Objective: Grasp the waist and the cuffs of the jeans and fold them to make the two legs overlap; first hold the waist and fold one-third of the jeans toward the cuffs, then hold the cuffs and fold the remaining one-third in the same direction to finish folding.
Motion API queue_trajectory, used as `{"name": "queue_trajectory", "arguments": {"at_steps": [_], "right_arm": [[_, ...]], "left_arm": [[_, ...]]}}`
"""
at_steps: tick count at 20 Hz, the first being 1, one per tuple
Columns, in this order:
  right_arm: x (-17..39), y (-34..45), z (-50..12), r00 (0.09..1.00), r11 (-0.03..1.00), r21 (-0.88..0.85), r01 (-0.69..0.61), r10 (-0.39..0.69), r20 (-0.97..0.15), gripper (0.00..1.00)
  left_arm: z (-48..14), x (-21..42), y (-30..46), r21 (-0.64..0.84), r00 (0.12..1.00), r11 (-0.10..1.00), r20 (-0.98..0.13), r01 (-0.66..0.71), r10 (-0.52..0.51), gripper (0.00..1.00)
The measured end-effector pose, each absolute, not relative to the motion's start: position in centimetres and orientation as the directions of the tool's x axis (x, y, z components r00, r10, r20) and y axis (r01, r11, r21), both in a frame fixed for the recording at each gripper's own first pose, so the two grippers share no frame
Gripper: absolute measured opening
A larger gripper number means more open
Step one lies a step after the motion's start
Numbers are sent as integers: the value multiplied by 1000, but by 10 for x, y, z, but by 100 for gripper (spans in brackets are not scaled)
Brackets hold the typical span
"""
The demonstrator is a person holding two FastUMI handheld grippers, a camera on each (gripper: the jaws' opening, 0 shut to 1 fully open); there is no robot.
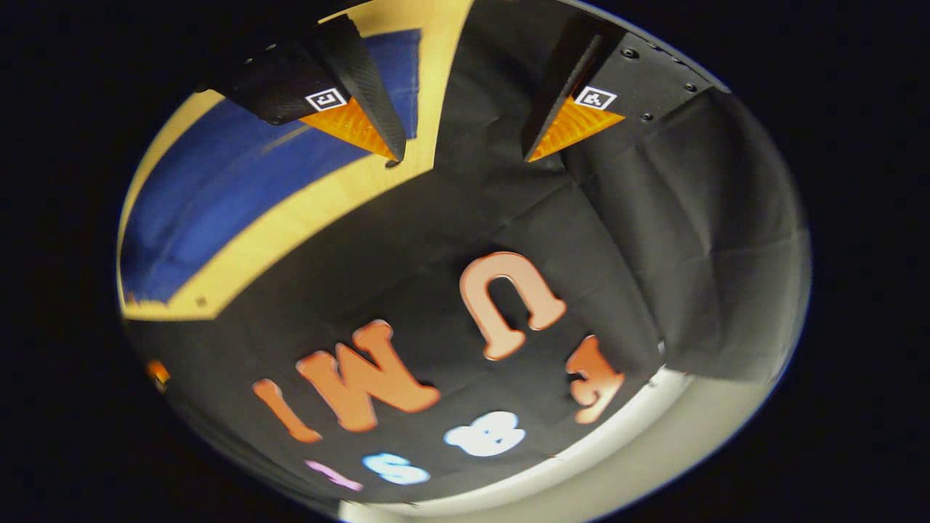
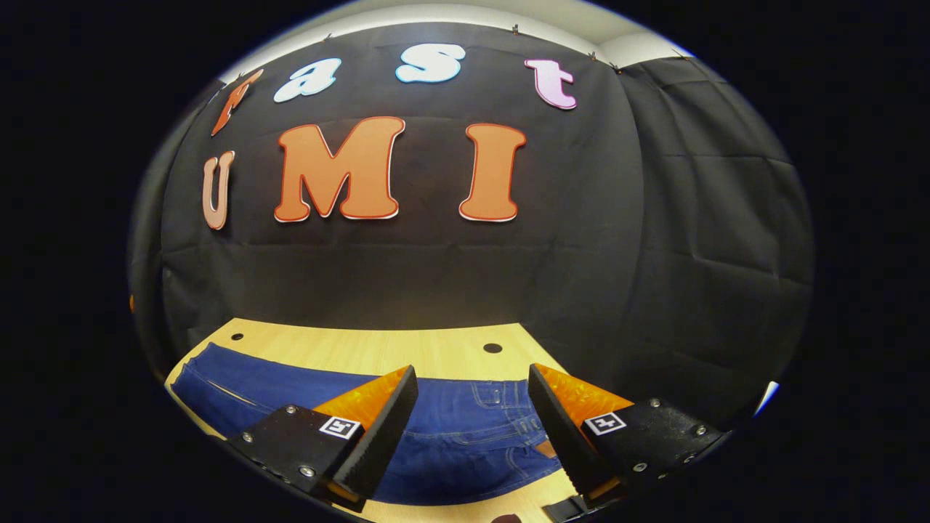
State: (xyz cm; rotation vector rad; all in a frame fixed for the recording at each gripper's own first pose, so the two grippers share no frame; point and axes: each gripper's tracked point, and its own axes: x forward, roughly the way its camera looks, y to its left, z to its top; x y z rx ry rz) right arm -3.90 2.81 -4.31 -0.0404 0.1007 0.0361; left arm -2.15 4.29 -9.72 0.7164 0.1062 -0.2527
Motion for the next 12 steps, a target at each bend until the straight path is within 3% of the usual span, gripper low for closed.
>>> {"name": "queue_trajectory", "arguments": {"at_steps": [3, 6, 11, 12], "right_arm": [[-36, 40, -54, 991, 997, -48, -55, 49, -123, 96], [-34, 46, -62, 987, 997, -41, -65, 58, -148, 96], [-32, 47, -79, 981, 996, -59, -63, 51, -186, 96], [-32, 47, -82, 980, 996, -58, -62, 49, -195, 100]], "left_arm": [[-147, -45, 55, 776, 929, 511, -297, 369, -219, 100], [-219, -72, 71, 785, 869, 373, -447, 494, -211, 98], [-288, -94, 86, 793, 796, 111, -575, 600, -190, 97], [-300, -100, 84, 784, 777, 58, -598, 618, -195, 98]]}}
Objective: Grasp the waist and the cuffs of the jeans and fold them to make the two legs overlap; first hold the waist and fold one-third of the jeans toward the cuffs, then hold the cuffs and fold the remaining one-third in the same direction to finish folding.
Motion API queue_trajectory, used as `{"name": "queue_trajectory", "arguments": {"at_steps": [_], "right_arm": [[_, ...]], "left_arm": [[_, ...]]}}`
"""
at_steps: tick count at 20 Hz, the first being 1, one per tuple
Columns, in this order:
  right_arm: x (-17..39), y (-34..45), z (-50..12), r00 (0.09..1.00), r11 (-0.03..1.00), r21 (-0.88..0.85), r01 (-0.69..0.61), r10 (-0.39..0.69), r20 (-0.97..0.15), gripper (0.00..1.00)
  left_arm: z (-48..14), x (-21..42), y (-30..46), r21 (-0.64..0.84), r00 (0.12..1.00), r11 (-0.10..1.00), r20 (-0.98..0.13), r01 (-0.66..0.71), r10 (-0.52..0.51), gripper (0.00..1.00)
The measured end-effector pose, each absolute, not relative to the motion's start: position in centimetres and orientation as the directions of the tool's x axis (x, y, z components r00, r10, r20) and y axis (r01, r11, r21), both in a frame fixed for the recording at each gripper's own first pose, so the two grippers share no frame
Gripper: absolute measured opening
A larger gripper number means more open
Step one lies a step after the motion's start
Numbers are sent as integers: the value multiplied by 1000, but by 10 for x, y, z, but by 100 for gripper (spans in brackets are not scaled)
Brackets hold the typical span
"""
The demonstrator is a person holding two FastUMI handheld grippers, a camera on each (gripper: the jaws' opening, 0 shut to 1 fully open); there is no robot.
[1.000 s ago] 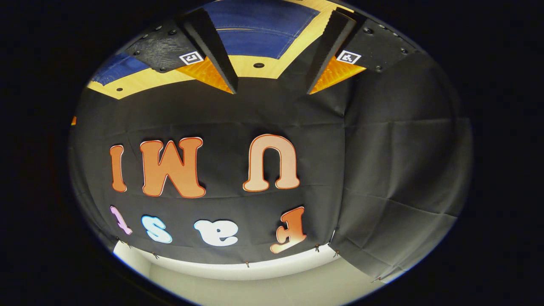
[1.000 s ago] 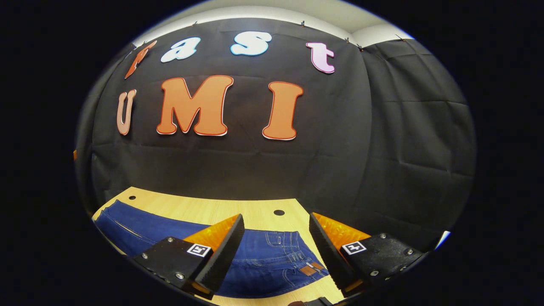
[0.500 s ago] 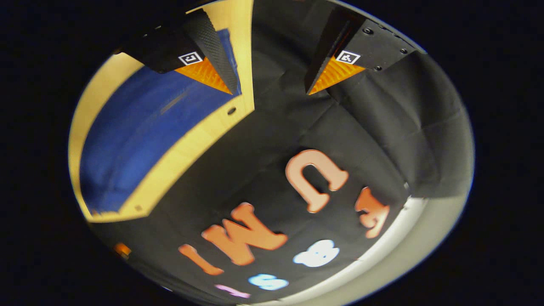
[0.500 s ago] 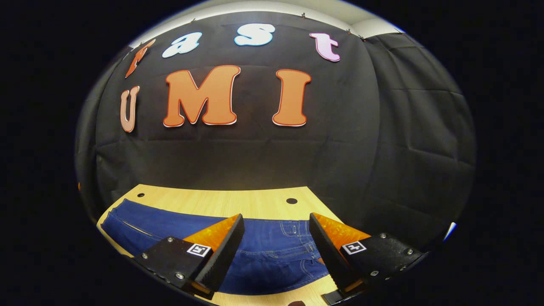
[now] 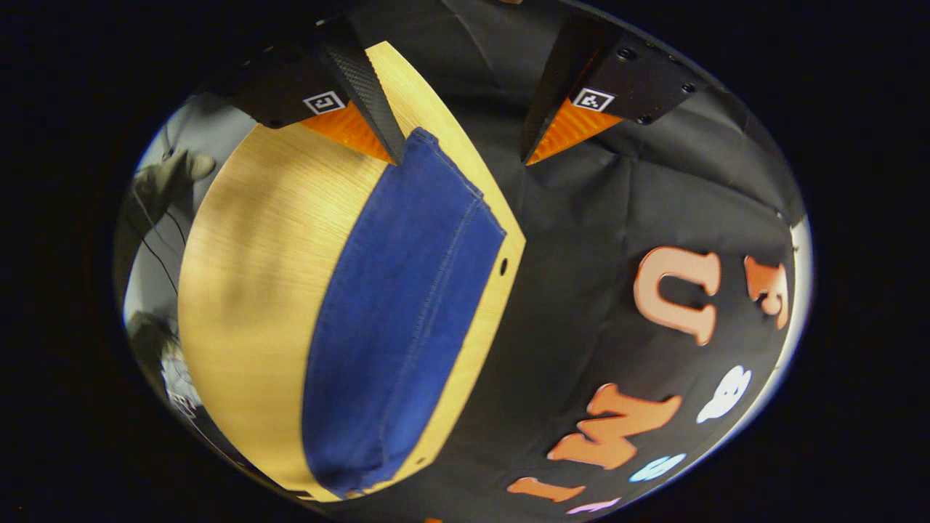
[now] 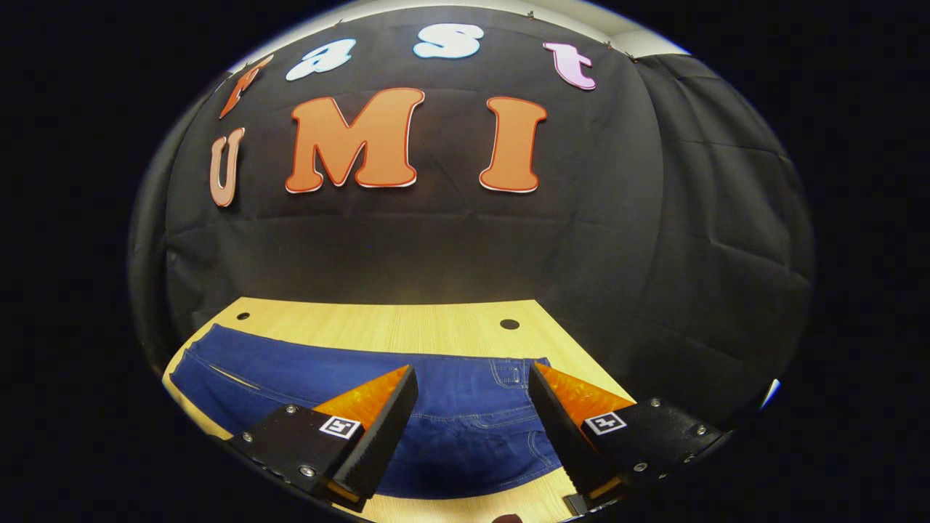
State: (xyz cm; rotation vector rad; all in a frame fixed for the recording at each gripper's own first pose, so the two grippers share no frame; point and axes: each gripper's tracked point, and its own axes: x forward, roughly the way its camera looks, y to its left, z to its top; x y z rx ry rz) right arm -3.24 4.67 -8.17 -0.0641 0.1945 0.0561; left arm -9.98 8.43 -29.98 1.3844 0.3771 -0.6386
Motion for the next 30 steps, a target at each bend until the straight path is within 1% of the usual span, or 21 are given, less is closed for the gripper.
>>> {"name": "queue_trajectory", "arguments": {"at_steps": [1, 2, 3, 5, 8, 10, 12, 14, 18, 21, 23, 24, 26, 28, 29, 30], "right_arm": [[-31, 46, -84, 979, 997, -56, -58, 46, -201, 96], [-31, 45, -84, 978, 997, -53, -54, 42, -203, 96], [-30, 44, -85, 978, 997, -52, -49, 38, -204, 96], [-30, 42, -86, 977, 998, -55, -44, 31, -211, 96], [-31, 38, -83, 979, 997, -75, -28, 13, -202, 96], [-34, 36, -83, 979, 996, -82, -16, -1, -202, 96], [-35, 32, -83, 979, 997, -82, -1, -16, -202, 96], [-35, 29, -84, 978, 997, -75, 15, -30, -204, 96], [-35, 25, -81, 978, 997, -73, 34, -49, -203, 96], [-33, 23, -77, 979, 996, -77, 44, -58, -195, 96], [-33, 24, -77, 980, 996, -70, 46, -59, -192, 96], [-34, 24, -78, 979, 996, -73, 48, -61, -192, 96], [-32, 23, -79, 979, 995, -86, 49, -65, -193, 96], [-31, 22, -82, 977, 994, -100, 52, -71, -201, 96], [-30, 23, -83, 976, 993, -103, 49, -69, -205, 96], [-29, 25, -84, 976, 993, -107, 42, -64, -207, 96]], "left_arm": [[-307, -104, 78, 783, 764, -13, -611, 622, -209, 98], [-317, -102, 72, 781, 753, -94, -621, 617, -217, 98], [-328, -101, 70, 771, 740, -145, -636, 620, -218, 97], [-348, -97, 77, 743, 716, -144, -669, 654, -197, 98], [-359, -70, 88, 733, 713, -137, -681, 667, -170, 98], [-368, -61, 88, 715, 694, -163, -699, 680, -172, 98], [-380, -57, 85, 679, 656, -199, -734, 707, -173, 98], [-385, -49, 82, 674, 652, -247, -738, 696, -174, 98], [-391, -30, 76, 668, 648, -250, -743, 701, -169, 98], [-391, -16, 65, 679, 658, -274, -732, 681, -179, 98], [-402, -5, 65, 664, 642, -257, -746, 702, -175, 95], [-403, -2, 61, 670, 646, -262, -741, 694, -183, 80], [-417, -6, 62, 635, 611, -280, -771, 720, -177, 68], [-421, -4, 55, 680, 656, -354, -727, 643, -203, 5], [-420, -7, 54, 691, 665, -359, -715, 627, -215, 7], [-421, -7, 58, 691, 664, -328, -718, 644, -209, 6]]}}
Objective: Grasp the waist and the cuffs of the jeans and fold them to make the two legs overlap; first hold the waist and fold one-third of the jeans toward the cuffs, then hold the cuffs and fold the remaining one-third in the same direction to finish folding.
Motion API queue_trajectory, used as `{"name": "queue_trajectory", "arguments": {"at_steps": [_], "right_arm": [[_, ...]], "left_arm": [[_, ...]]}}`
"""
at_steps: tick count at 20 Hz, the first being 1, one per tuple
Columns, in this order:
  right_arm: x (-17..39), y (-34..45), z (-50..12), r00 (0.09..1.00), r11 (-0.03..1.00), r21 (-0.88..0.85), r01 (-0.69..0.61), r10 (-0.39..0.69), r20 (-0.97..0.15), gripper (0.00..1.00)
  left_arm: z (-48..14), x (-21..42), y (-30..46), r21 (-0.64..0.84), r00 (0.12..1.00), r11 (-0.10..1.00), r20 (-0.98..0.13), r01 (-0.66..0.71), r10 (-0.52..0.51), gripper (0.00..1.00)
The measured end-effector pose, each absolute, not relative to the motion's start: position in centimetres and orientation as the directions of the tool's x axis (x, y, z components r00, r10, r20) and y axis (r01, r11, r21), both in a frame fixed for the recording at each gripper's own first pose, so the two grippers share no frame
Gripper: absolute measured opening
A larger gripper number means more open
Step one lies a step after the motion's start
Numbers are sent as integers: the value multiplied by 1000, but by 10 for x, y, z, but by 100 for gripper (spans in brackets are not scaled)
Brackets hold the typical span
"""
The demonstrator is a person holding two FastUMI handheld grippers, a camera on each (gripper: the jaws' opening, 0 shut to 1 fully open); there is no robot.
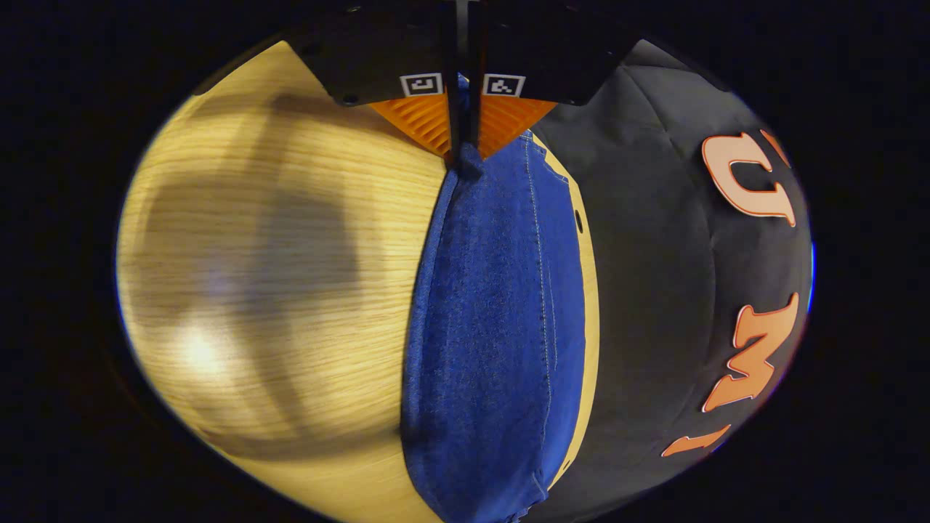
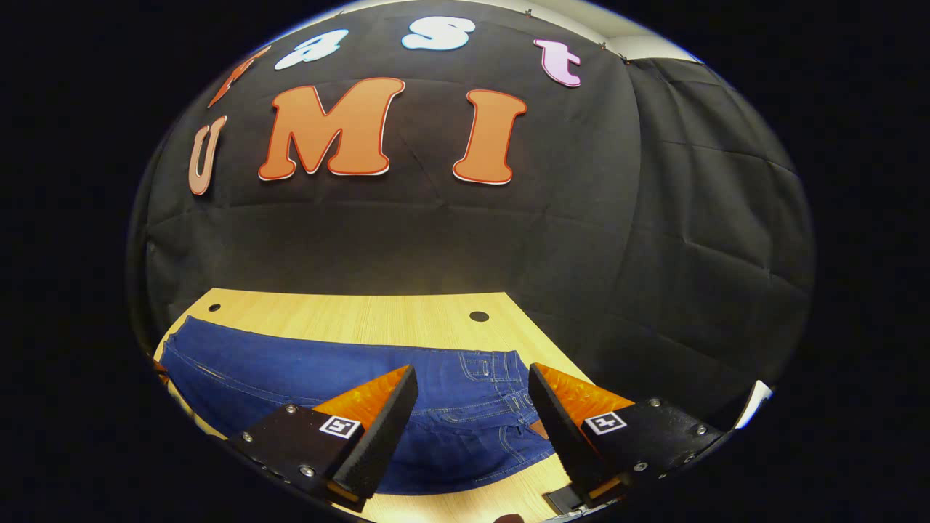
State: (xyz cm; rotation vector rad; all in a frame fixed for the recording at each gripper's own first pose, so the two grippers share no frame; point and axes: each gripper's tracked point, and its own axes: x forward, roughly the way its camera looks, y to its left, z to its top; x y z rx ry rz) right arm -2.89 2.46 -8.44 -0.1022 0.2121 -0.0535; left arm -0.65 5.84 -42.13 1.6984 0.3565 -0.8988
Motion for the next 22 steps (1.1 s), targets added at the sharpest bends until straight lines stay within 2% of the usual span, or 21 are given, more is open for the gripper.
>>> {"name": "queue_trajectory", "arguments": {"at_steps": [1, 4, 7, 10, 14, 17, 18, 22], "right_arm": [[-28, 25, -87, 975, 993, -116, 27, -52, -214, 96], [-24, 26, -93, 971, 974, -216, -70, 17, -240, 96], [-27, 12, -107, 955, 898, -392, -199, 89, -282, 97], [-26, -19, -143, 921, 784, -546, -297, 84, -380, 98], [-27, -58, -171, 901, 513, -766, -386, 31, -433, 96], [-37, -63, -195, 897, 246, -864, -438, 60, -438, 97], [-41, -63, -202, 891, 184, -872, -454, 72, -449, 97], [-45, -81, -234, 865, 62, -864, -500, 73, -496, 97]], "left_arm": [[-425, -6, 58, 678, 650, -285, -733, 678, -201, 2], [-428, -16, 64, 587, 569, -146, -808, 796, -151, 1], [-426, -15, 57, 572, 557, -173, -820, 802, -130, 1], [-427, -19, 52, 559, 548, -205, -829, 804, -113, 1], [-432, -16, 52, 557, 553, -187, -829, 809, -80, 0], [-431, -14, 50, 557, 555, -194, -829, 807, -69, 1], [-432, -14, 51, 563, 563, -205, -824, 800, -66, 1], [-431, -16, 48, 565, 566, -189, -823, 803, -54, 0]]}}
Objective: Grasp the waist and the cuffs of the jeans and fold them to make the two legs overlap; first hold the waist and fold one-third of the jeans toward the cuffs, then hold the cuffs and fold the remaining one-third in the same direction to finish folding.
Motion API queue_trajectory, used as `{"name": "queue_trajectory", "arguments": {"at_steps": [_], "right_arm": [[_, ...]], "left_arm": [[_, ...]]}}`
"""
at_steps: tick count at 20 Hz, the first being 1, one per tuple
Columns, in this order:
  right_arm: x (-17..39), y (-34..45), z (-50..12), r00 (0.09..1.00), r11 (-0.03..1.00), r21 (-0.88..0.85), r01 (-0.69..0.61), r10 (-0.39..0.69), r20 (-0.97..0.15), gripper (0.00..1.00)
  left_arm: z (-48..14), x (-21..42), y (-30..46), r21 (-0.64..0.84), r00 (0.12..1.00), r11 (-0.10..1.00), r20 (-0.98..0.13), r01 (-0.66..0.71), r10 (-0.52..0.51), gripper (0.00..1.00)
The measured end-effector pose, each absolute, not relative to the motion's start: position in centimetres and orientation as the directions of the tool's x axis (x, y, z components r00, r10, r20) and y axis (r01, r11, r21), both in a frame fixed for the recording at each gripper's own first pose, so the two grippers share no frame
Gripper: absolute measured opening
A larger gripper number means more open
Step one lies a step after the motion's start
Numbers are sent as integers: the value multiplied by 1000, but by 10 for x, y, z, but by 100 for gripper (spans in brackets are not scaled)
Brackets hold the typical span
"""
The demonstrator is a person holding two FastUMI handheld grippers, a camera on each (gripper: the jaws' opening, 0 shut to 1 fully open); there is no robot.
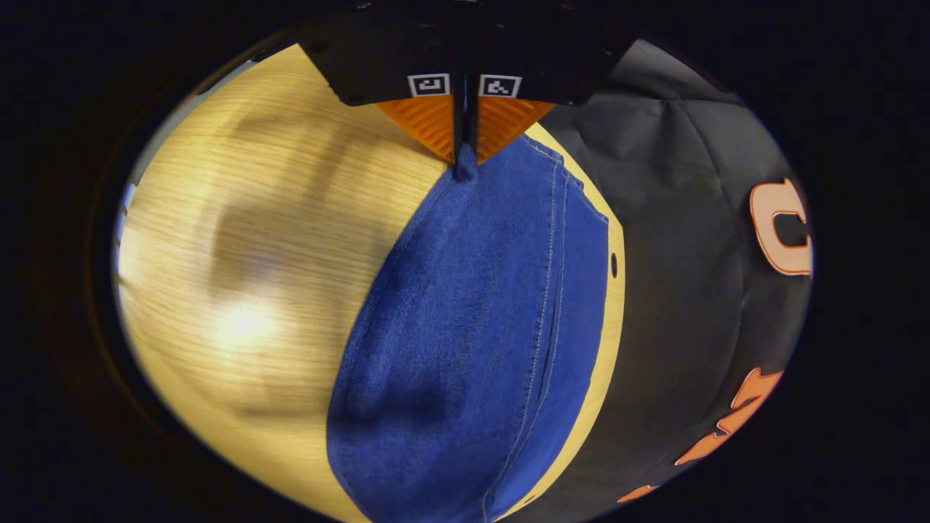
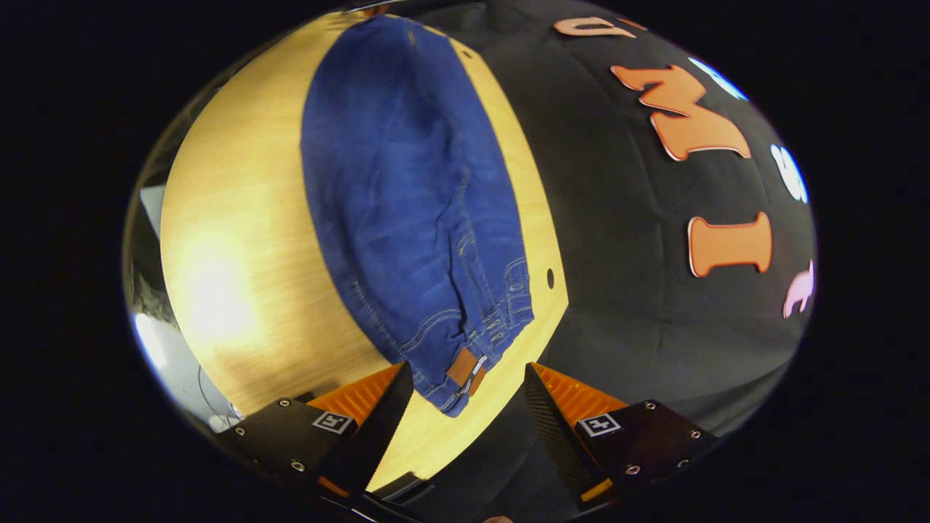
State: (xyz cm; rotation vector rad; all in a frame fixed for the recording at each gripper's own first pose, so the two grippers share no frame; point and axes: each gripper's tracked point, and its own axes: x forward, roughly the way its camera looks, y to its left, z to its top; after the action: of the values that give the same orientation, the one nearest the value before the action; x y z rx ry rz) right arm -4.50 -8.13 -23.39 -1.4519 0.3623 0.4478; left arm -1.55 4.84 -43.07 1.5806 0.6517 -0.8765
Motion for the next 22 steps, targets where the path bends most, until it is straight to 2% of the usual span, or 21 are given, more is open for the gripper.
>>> {"name": "queue_trajectory", "arguments": {"at_steps": [5, 10, 13, 14, 15, 17, 19, 20, 22], "right_arm": [[-33, -92, -260, 853, -101, -855, -509, 73, -517, 97], [-21, -97, -276, 839, -141, -840, -524, 83, -537, 97], [-12, -85, -276, 838, -149, -844, -515, 119, -533, 93], [-8, -79, -275, 843, -164, -850, -500, 132, -521, 97], [-5, -72, -274, 850, -172, -859, -483, 145, -507, 93], [2, -68, -273, 860, -153, -869, -470, 143, -490, 93], [6, -68, -278, 845, -134, -854, -503, 129, -518, 91], [7, -67, -283, 837, -130, -845, -519, 123, -533, 88], [2, -60, -289, 824, -183, -828, -530, 123, -554, 56]], "left_arm": [[-433, -16, 51, 572, 580, -223, -814, 789, -36, 0], [-432, -15, 55, 569, 577, -213, -816, 794, -29, 0], [-433, -16, 54, 569, 578, -215, -816, 793, -26, 0], [-433, -14, 55, 569, 578, -215, -816, 794, -25, 0], [-434, -14, 55, 569, 578, -215, -816, 794, -25, 1], [-434, -13, 56, 571, 579, -214, -815, 793, -28, 1], [-433, -14, 56, 573, 580, -211, -814, 792, -31, 0], [-433, -15, 56, 574, 581, -210, -813, 792, -31, 0], [-433, -15, 57, 575, 582, -208, -812, 791, -30, 0]]}}
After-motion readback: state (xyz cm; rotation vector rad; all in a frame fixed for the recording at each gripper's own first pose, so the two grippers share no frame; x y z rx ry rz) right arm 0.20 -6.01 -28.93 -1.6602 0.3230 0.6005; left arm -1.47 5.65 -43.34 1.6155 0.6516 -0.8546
